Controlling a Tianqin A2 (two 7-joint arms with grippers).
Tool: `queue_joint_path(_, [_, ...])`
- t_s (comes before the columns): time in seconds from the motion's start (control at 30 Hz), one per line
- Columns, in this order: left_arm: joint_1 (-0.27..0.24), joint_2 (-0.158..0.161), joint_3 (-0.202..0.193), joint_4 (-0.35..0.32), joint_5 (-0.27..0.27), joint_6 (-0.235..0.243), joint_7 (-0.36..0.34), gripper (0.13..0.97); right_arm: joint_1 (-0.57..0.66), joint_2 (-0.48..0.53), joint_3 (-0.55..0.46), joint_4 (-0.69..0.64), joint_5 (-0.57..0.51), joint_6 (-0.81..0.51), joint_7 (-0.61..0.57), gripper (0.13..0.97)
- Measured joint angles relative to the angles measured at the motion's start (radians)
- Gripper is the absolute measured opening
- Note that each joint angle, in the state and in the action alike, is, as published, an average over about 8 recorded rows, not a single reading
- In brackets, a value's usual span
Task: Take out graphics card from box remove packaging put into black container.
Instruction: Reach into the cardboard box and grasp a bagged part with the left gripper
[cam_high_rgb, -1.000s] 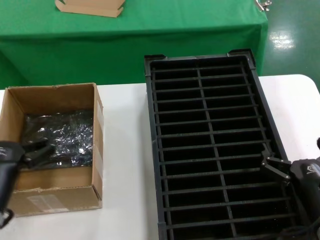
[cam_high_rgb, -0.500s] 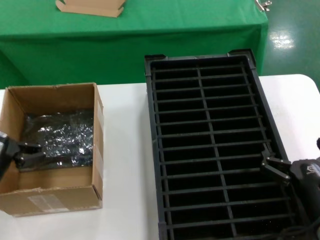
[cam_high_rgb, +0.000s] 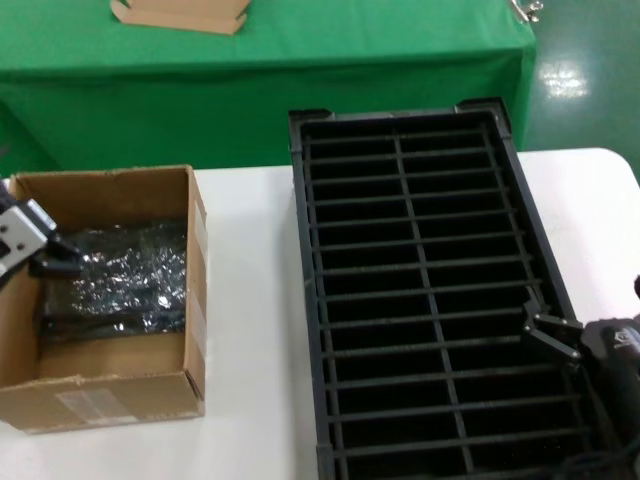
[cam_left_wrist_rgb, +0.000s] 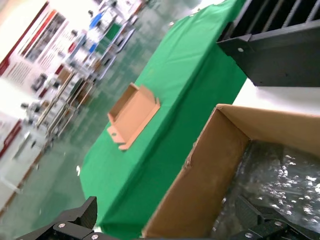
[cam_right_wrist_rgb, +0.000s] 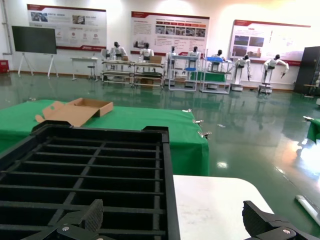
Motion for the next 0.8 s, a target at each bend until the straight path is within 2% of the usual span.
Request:
queue_joint_path(0.17, [-0.078, 0.058, 0.033, 0.150, 0.012, 0.135, 0.055, 0.966, 0.000, 0.000, 0.000, 0.000, 0.000, 0.000, 0.000, 0.966])
queue_joint_path(0.23, [-0.101, 0.081, 0.036, 0.209, 0.047, 0.200, 0.041, 0.966, 0.000, 0.000, 0.000, 0.000, 0.000, 0.000, 0.000, 0.966])
queue_joint_path(0.3, [-0.121, 0.101, 0.038, 0.266, 0.105, 0.275, -0.003, 0.966, 0.000, 0.000, 0.000, 0.000, 0.000, 0.000, 0.000, 0.966])
queue_joint_path(0.37, [-0.142, 0.119, 0.040, 0.322, 0.186, 0.362, -0.077, 0.966, 0.000, 0.000, 0.000, 0.000, 0.000, 0.000, 0.000, 0.966])
queue_joint_path(0.57, [-0.205, 0.153, 0.041, 0.466, 0.472, 0.648, -0.359, 0.966, 0.000, 0.000, 0.000, 0.000, 0.000, 0.000, 0.000, 0.966])
queue_joint_path(0.7, [-0.248, 0.168, 0.041, 0.534, 0.658, 0.832, -0.537, 0.966, 0.000, 0.000, 0.000, 0.000, 0.000, 0.000, 0.000, 0.966])
queue_joint_path(0.8, [-0.279, 0.182, 0.041, 0.574, 0.794, 0.951, -0.650, 0.966, 0.000, 0.000, 0.000, 0.000, 0.000, 0.000, 0.000, 0.966])
